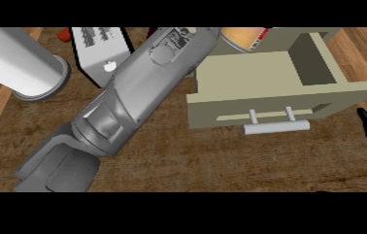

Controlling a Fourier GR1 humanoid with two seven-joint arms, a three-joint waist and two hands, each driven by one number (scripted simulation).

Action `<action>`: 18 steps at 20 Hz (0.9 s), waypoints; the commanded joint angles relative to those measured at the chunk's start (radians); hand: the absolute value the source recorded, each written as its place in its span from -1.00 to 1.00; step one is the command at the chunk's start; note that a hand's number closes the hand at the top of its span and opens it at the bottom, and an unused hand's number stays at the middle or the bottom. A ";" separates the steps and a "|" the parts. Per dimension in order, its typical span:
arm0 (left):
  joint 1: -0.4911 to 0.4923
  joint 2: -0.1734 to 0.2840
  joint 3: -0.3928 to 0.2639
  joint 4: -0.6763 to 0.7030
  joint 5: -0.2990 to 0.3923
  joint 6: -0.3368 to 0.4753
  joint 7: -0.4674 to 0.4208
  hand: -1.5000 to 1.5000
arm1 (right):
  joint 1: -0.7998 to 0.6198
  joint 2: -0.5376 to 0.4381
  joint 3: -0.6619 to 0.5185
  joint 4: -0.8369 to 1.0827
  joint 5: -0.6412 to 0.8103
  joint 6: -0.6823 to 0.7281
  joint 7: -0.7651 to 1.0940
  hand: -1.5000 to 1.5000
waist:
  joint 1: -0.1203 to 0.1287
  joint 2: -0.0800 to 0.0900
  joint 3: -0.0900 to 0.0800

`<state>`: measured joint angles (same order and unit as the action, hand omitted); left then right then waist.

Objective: Pick up the can, place it into the drawer and close the drawer

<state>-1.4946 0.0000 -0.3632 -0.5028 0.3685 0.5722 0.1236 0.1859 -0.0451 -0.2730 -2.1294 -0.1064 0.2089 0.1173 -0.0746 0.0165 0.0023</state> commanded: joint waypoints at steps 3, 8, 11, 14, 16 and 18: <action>0.024 0.000 -0.070 0.060 0.052 0.017 -0.078 1.00 | -0.026 -0.038 -0.033 0.017 -0.026 0.016 0.007 -1.00 | -0.011 0.002 0.000; 0.061 0.000 -0.151 0.067 0.084 0.048 -0.111 1.00 | -0.096 -0.012 0.006 0.037 0.029 -0.046 0.055 -1.00 | -0.011 0.005 0.000; -0.015 0.000 -0.154 0.122 0.092 0.059 -0.085 1.00 | -0.080 -0.001 0.031 0.002 0.033 -0.036 0.051 -1.00 | -0.028 0.008 0.001; 0.034 0.000 -0.155 0.145 0.108 0.054 -0.146 1.00 | -0.060 -0.009 0.008 0.006 0.004 -0.016 0.025 -1.00 | -0.040 0.013 0.001; 0.047 0.000 -0.190 0.143 0.096 0.078 -0.181 1.00 | -0.071 -0.015 0.023 -0.021 0.024 -0.027 0.064 -1.00 | -0.040 0.012 0.000; 0.061 0.000 -0.225 0.133 0.100 0.084 -0.178 1.00 | -0.115 -0.016 -0.001 0.061 0.025 -0.034 0.007 -1.00 | -0.040 0.015 0.001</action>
<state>-1.4578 0.0000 -0.5442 -0.3732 0.4644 0.6407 -0.0242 0.1051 -0.0569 -0.2604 -2.1154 -0.0860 0.1829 0.1494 -0.1126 0.0288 0.0031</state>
